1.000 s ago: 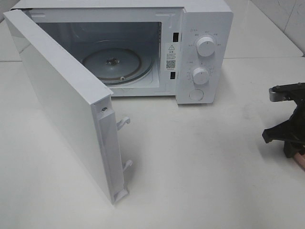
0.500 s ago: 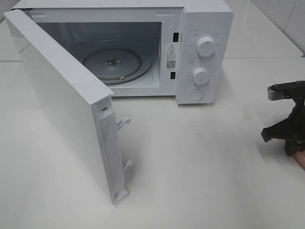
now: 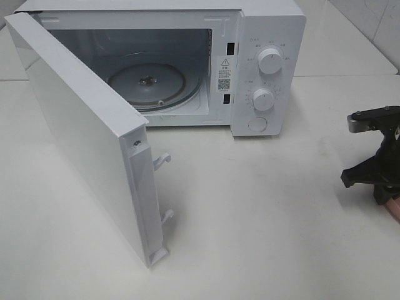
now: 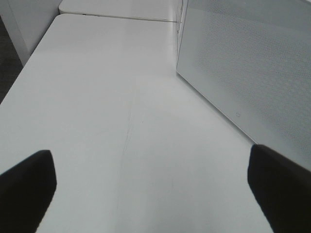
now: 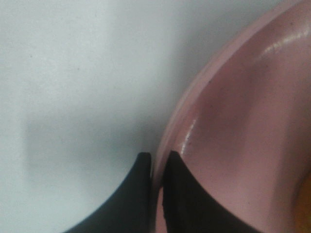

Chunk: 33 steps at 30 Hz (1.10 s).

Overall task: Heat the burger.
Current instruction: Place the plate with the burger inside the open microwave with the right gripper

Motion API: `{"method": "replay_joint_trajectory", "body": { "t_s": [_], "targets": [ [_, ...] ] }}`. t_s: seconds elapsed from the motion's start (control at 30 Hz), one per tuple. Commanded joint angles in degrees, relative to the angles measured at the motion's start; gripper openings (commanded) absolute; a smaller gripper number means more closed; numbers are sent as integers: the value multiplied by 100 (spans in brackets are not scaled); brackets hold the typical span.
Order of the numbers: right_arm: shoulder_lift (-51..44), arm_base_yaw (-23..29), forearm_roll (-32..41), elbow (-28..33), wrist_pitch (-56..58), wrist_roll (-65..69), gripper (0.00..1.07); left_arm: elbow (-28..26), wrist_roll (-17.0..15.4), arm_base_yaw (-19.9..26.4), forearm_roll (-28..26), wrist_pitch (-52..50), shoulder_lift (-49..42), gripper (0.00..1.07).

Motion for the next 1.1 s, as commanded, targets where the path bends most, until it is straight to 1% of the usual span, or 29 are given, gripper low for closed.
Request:
{"method": "replay_joint_trajectory", "body": {
  "t_s": [0.03, 0.43, 0.63, 0.77, 1.1],
  "targets": [
    [-46, 143, 46, 52, 418, 86, 0, -52, -52, 6, 6, -11, -23, 100],
    [-476, 218, -149, 52, 1014, 235, 0, -52, -52, 6, 6, -11, -23, 100],
    [-751, 401, -258, 52, 1295, 235, 0, -52, -52, 6, 6, -11, -23, 100],
    [-871, 413, -252, 52, 1415, 235, 0, -52, -52, 6, 6, -11, -23, 100],
    [-1306, 842, -350, 52, 1845, 229, 0, -52, -52, 6, 6, -11, -23, 100]
  ]
}}
